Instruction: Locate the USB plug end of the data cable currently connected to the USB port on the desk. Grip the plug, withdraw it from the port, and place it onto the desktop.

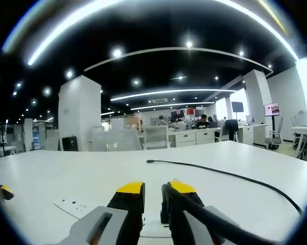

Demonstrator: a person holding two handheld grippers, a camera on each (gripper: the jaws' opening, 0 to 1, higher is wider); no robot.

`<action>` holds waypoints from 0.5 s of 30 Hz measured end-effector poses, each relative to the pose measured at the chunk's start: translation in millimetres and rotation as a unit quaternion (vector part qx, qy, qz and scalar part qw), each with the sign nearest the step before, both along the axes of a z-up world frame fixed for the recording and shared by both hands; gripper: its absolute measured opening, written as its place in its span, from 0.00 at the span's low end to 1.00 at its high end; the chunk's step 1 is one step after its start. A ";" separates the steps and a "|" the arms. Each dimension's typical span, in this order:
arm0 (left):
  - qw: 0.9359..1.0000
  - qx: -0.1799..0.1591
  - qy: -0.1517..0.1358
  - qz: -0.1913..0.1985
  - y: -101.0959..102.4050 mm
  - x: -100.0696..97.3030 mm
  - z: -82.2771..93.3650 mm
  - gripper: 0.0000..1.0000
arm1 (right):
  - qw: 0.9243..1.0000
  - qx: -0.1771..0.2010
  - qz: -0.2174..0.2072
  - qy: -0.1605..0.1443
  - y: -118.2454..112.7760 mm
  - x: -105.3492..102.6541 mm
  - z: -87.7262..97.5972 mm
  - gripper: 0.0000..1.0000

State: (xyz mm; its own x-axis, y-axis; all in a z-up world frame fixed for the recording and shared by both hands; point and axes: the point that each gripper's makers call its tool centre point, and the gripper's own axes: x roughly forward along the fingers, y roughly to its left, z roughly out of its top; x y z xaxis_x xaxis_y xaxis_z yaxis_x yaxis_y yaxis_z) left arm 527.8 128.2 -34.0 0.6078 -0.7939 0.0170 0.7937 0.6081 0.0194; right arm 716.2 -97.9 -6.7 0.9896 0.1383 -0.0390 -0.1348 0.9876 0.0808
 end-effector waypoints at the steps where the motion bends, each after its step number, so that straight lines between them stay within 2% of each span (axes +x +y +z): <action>1: 1.000 0.000 0.000 0.000 0.0 -0.1 0.0 0.68 | 1.000 0.001 0.000 0.000 0.3 -0.6 -0.2 0.19; 7: 1.000 0.000 0.000 0.000 0.1 -0.8 -0.4 0.68 | 1.000 -0.002 -0.006 0.001 -2.0 -2.8 -1.2 0.15; 15: 1.000 0.000 0.000 0.000 0.1 -1.2 -0.3 0.68 | 1.000 0.016 -0.013 0.000 -4.2 -5.4 -2.0 0.12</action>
State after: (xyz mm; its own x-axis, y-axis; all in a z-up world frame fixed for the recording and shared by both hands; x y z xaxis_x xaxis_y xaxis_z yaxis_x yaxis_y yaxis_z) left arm 526.6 128.4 -34.4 0.6071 -0.7945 0.0163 0.7943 0.6073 0.0190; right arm 710.7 -102.1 -8.7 0.9930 0.1129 -0.0361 -0.1083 0.9878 0.1116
